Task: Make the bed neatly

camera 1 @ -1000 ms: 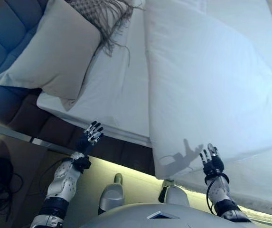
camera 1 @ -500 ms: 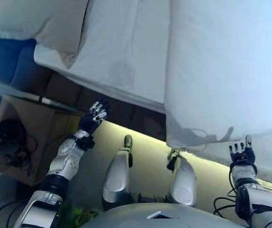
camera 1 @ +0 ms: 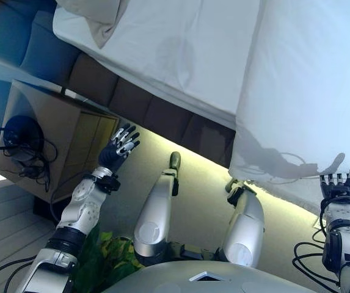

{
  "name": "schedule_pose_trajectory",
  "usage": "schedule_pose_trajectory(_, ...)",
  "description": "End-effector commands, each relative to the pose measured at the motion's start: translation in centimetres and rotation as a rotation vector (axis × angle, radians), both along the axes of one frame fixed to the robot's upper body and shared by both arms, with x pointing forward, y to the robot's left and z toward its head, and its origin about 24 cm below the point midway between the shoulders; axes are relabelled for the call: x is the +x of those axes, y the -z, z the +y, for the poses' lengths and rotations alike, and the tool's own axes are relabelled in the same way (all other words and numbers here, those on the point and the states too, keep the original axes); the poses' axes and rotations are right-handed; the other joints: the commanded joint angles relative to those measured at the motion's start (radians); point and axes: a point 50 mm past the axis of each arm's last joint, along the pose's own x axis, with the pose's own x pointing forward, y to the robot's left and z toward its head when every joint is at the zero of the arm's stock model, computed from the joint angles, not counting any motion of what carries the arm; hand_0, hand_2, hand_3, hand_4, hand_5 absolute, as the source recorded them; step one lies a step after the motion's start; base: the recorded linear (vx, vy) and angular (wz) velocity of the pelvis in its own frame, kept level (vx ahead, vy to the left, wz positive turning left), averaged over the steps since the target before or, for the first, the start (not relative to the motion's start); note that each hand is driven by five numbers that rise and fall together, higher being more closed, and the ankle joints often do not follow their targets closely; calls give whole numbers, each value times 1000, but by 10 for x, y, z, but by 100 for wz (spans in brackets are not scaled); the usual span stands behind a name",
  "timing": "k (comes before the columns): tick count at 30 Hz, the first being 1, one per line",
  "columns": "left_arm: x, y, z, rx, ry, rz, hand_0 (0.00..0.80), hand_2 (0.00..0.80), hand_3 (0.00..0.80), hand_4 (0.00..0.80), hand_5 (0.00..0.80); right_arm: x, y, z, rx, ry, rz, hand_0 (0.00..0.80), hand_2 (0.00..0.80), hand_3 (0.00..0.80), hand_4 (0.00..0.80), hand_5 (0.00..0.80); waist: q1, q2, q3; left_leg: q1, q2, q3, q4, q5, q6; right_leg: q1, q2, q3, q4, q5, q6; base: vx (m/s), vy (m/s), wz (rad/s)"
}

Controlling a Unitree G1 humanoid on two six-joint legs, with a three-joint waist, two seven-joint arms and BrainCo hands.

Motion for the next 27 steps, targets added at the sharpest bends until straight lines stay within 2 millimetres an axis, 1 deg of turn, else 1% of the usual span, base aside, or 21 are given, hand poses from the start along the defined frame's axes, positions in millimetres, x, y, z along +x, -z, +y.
schedule_pose_trajectory(1,3,-27,-2,-40,26,-131,0,0,0,0,0,-2,-27,-25,-32,63,-101,0,0,0,0,0,14,35,2,-26,23,-40,-62,47,-10,-24,-85,51,14,32,122,0,0,0)
schedule_pose_trajectory(4,5,-32,-7,-53,45,-139,0,0,0,0,0,10,-43,-29,-63,41,-152,0,0,0,0,0,16,48,12,-41,19,-42,-73,63,-9,-35,-83,51,10,32,122,0,7,3)
schedule_pose_trajectory(8,6,-36,-8,-47,56,-148,0,0,0,0,0,27,-62,-29,-106,1,-184,0,0,0,0,0,24,53,21,-56,16,-42,-81,78,-7,-44,-86,47,5,38,123,14,-11,5)
schedule_pose_trajectory(9,7,-37,-8,-45,55,-150,0,0,0,0,0,31,-66,-28,-109,-13,-191,157,157,157,157,157,26,54,22,-60,16,-42,-85,83,-7,-46,-88,44,3,40,123,14,-21,5)
schedule_pose_trajectory(10,8,-37,-7,-44,55,-150,0,0,0,0,0,34,-70,-29,-114,-18,-194,593,593,593,593,593,28,54,24,-63,16,-41,-88,86,-7,-47,-89,42,1,42,124,15,-29,6)
schedule_pose_trajectory(11,8,-37,-7,-42,55,-153,0,0,0,0,0,37,-76,-30,-123,-19,-203,800,800,800,800,800,31,55,26,-67,16,-40,-90,90,-7,-49,-91,39,-2,45,126,12,-29,5)
schedule_pose_trajectory(16,11,-40,-5,-35,60,-162,0,0,0,0,0,52,-98,-30,-174,-54,-248,800,800,800,800,800,38,56,28,-73,17,-34,-104,103,-8,-42,-94,23,-14,50,130,13,-19,6)
schedule_pose_trajectory(19,10,-39,-4,-44,67,-161,0,0,0,0,0,54,-99,-29,-176,-63,-245,800,800,800,800,800,42,55,19,-59,14,-33,-113,106,-8,-24,-96,14,-21,51,131,32,19,7)
schedule_pose_trajectory(21,10,-39,-2,-49,68,-158,0,0,0,0,0,51,-95,-29,-171,-67,-234,800,800,800,800,800,45,53,13,-46,12,-36,-118,104,-7,-8,-98,7,-24,51,131,50,37,2)
schedule_pose_trajectory(23,9,-39,-1,-53,71,-150,0,0,0,0,0,47,-85,-27,-171,-89,-204,800,800,800,800,800,48,47,0,-26,11,-41,-123,101,-6,17,-95,-1,-33,51,131,64,36,7)
schedule_pose_trajectory(25,8,-38,0,-62,72,-143,0,0,0,0,0,42,-75,-24,-200,-119,-143,800,800,800,800,800,51,40,-11,-7,12,-48,-130,98,-6,42,-90,-9,-47,54,131,66,20,13)
schedule_pose_trajectory(26,7,-39,2,-62,76,-136,0,0,0,0,0,39,-64,-20,-233,-148,-71,800,800,800,800,800,57,30,-25,12,14,-53,-137,95,-6,67,-85,-17,-60,57,131,83,-11,8)
schedule_pose_trajectory(27,6,-39,3,-58,78,-131,0,0,0,0,0,37,-59,-18,-247,-159,-37,800,800,800,800,800,61,23,-32,26,16,-56,-142,93,-6,86,-82,-24,-71,60,131,90,-27,6)
